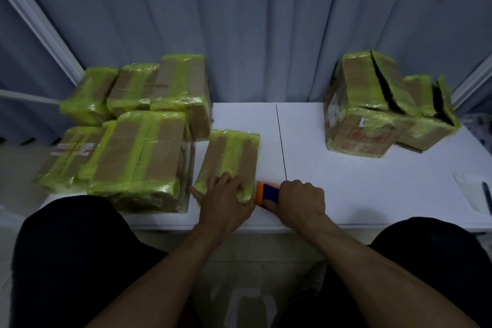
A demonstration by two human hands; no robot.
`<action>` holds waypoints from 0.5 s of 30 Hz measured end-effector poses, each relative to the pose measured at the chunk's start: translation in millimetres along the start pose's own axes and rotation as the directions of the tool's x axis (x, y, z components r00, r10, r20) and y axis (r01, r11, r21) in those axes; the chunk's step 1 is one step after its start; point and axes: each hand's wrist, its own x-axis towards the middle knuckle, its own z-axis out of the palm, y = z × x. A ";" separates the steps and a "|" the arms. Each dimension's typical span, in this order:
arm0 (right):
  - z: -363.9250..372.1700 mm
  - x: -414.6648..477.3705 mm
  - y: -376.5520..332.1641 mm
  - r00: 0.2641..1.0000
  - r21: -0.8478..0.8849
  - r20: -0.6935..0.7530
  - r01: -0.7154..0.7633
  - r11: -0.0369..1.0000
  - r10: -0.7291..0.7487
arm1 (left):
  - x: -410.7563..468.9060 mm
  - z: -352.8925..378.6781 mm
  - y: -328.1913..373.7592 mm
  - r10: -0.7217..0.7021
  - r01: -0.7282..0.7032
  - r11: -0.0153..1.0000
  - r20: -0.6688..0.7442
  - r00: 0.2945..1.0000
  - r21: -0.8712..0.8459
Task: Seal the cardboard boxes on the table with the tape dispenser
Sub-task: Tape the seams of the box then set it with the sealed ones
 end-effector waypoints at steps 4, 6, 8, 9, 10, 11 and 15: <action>-8.2 -9.7 14.8 0.998 0.048 -0.016 -0.064 0.997 0.065 | 4.1 -4.9 11.3 -0.027 0.023 0.996 0.043 0.999 0.083; -8.3 -13.3 21.9 0.994 0.075 0.014 -0.105 0.992 0.104 | 6.9 -4.7 13.9 -0.052 0.047 0.993 0.040 0.998 0.105; -11.0 -17.1 26.9 0.991 0.080 0.038 -0.132 0.988 0.129 | 8.6 -3.1 14.1 -0.066 0.061 0.991 0.035 0.997 0.118; -13.0 -19.5 29.0 0.989 0.091 0.047 -0.143 0.986 0.139 | 9.6 -2.7 14.4 -0.069 0.064 0.991 0.038 0.997 0.117; -15.5 -21.4 31.2 0.987 0.114 0.054 -0.158 0.981 0.152 | 11.8 -2.8 14.3 -0.068 0.063 0.993 0.050 0.996 0.101; -19.2 -22.4 32.8 0.984 0.142 0.058 -0.173 0.975 0.167 | 15.0 -3.2 14.1 -0.064 0.059 0.996 0.070 0.996 0.073; -37.9 -18.9 43.4 0.972 0.285 0.042 -0.235 0.929 0.233 | 20.7 -10.5 8.3 -0.019 0.023 0.999 0.121 0.992 -0.034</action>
